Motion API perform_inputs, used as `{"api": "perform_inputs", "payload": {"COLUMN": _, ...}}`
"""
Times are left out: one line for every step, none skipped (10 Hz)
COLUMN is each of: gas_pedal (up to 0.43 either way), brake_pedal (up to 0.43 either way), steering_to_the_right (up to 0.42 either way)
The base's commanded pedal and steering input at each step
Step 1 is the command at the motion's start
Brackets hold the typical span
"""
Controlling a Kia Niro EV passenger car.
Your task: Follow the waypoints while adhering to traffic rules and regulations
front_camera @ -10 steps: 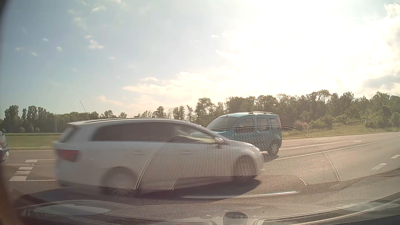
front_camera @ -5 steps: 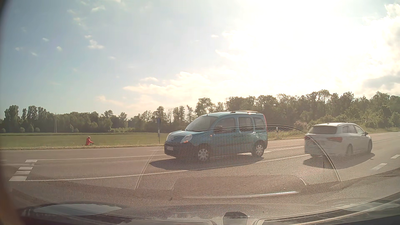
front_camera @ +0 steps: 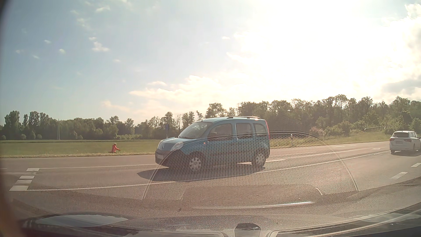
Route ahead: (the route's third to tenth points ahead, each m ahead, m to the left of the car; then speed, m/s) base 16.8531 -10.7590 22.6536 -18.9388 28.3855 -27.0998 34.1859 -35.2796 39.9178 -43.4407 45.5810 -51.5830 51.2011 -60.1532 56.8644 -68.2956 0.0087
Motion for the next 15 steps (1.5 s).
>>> {"api": "perform_inputs", "payload": {"gas_pedal": 0.0, "brake_pedal": 0.189, "steering_to_the_right": 0.277}}
{"api": "perform_inputs", "payload": {"gas_pedal": 0.0, "brake_pedal": 0.189, "steering_to_the_right": 0.277}}
{"api": "perform_inputs", "payload": {"gas_pedal": 0.0, "brake_pedal": 0.189, "steering_to_the_right": 0.277}}
{"api": "perform_inputs", "payload": {"gas_pedal": 0.0, "brake_pedal": 0.189, "steering_to_the_right": 0.277}}
{"api": "perform_inputs", "payload": {"gas_pedal": 0.0, "brake_pedal": 0.189, "steering_to_the_right": 0.277}}
{"api": "perform_inputs", "payload": {"gas_pedal": 0.0, "brake_pedal": 0.189, "steering_to_the_right": 0.276}}
{"api": "perform_inputs", "payload": {"gas_pedal": 0.0, "brake_pedal": 0.189, "steering_to_the_right": 0.277}}
{"api": "perform_inputs", "payload": {"gas_pedal": 0.0, "brake_pedal": 0.189, "steering_to_the_right": 0.277}}
{"api": "perform_inputs", "payload": {"gas_pedal": 0.0, "brake_pedal": 0.189, "steering_to_the_right": 0.277}}
{"api": "perform_inputs", "payload": {"gas_pedal": 0.0, "brake_pedal": 0.189, "steering_to_the_right": 0.277}}
{"api": "perform_inputs", "payload": {"gas_pedal": 0.0, "brake_pedal": 0.189, "steering_to_the_right": 0.277}}
{"api": "perform_inputs", "payload": {"gas_pedal": 0.0, "brake_pedal": 0.189, "steering_to_the_right": 0.277}}
{"api": "perform_inputs", "payload": {"gas_pedal": 0.0, "brake_pedal": 0.195, "steering_to_the_right": 0.277}}
{"api": "perform_inputs", "payload": {"gas_pedal": 0.0, "brake_pedal": 0.189, "steering_to_the_right": 0.277}}
{"api": "perform_inputs", "payload": {"gas_pedal": 0.0, "brake_pedal": 0.189, "steering_to_the_right": 0.277}}
